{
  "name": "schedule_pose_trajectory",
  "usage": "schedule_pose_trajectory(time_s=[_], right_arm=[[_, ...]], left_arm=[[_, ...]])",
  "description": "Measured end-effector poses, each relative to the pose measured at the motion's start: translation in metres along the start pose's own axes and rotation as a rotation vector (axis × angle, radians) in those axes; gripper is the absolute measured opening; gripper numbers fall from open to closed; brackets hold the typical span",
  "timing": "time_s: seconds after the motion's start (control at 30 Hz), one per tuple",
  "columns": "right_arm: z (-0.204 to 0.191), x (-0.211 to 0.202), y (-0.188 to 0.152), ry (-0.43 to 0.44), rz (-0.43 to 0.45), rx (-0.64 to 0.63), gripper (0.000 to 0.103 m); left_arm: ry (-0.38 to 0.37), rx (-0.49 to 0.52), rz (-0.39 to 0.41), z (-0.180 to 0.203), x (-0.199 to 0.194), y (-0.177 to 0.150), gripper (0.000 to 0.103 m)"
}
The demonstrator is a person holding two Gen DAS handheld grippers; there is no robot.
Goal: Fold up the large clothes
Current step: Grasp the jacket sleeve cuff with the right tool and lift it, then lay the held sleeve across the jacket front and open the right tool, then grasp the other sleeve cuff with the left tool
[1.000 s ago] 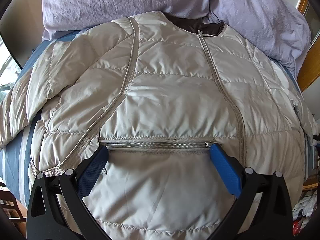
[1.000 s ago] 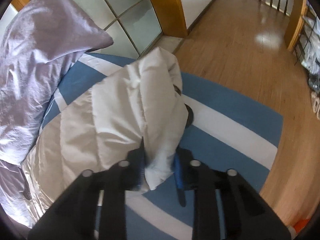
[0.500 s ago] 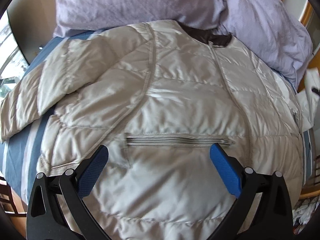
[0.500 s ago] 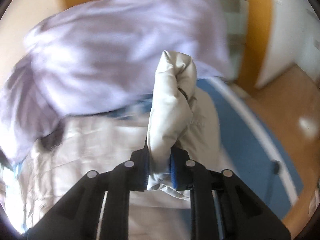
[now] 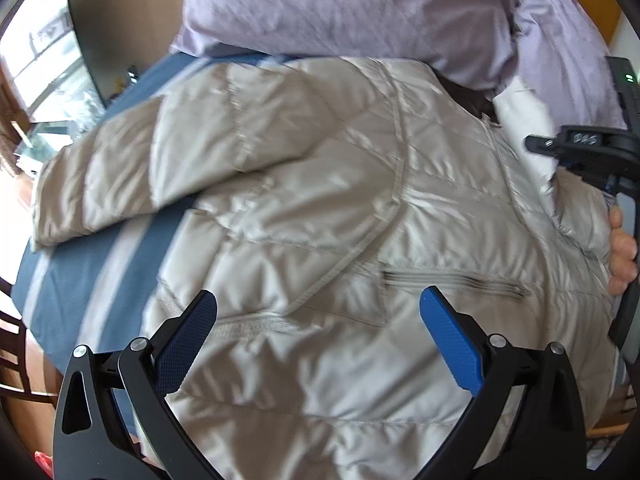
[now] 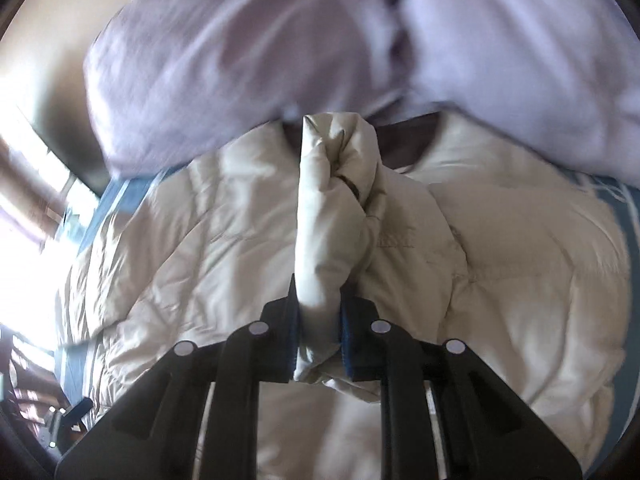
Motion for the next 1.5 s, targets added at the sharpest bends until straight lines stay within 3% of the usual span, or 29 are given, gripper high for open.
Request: schedule_pose_trajectory(time_s=[0.1,0.2,0.3,0.4,0.5,0.6,0.67,0.77,0.93,1.2,1.33,1.5], right_arm=[[-0.015,0.023,-0.012,-0.024,-0.049,-0.033,0.026],[-0.021,0.030,-0.024,0.020,-0.089,-0.033,0.041],[-0.022,0.010,-0.021,0.056,-0.056,-0.025,0.046],[-0.011,-0.021,-0.003,0.078,0.038,0.018,0.051],[0.012,-0.022,0.012,-0.006,0.079,0.040,0.056],[0.028,-0.005,0.005,-0.083,0.035,0.051,0.056],[0.026,0.011,-0.005,-0.096,-0.008,0.045,0.068],[0.015,0.030,-0.015,-0.152,-0.026,-0.017,0.077],[0.013,0.050,-0.023,-0.232,-0.027,-0.077,0.082],[0.014,0.047,-0.022,-0.191,-0.056,-0.060,0.084],[0.012,0.046,-0.023,-0.185,-0.058,-0.058,0.084],[0.011,0.041,-0.026,-0.175,-0.061,-0.068,0.084]], left_arm=[[0.010,-0.031,0.022,-0.013,-0.001,0.005,0.102],[0.031,-0.053,0.017,-0.026,0.001,0.005,0.102],[0.050,-0.069,0.004,-0.037,0.006,0.005,0.102],[0.049,-0.094,-0.005,-0.047,0.011,0.007,0.102],[0.022,-0.133,0.003,-0.057,0.014,0.012,0.102],[0.049,-0.164,0.002,-0.074,0.019,0.016,0.102],[0.051,-0.187,-0.003,-0.084,0.022,0.019,0.102],[0.056,-0.230,-0.024,-0.107,0.027,0.022,0.102],[0.067,-0.346,-0.049,-0.155,0.038,0.030,0.102],[0.177,-0.560,-0.062,-0.265,0.051,0.038,0.098],[0.249,-0.603,-0.079,-0.311,0.058,0.038,0.094],[0.284,-0.634,-0.127,-0.336,0.074,0.029,0.088]])
Point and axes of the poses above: each gripper's, at about its wrist camera, not at the fingertips, and x roughly the way its jaws point, z to its right, y to its top, the point moved 10 cm from there along x, roughly the way its jaws point, and after that the axes turned 8 degrees about y, right-handed, at the moved point
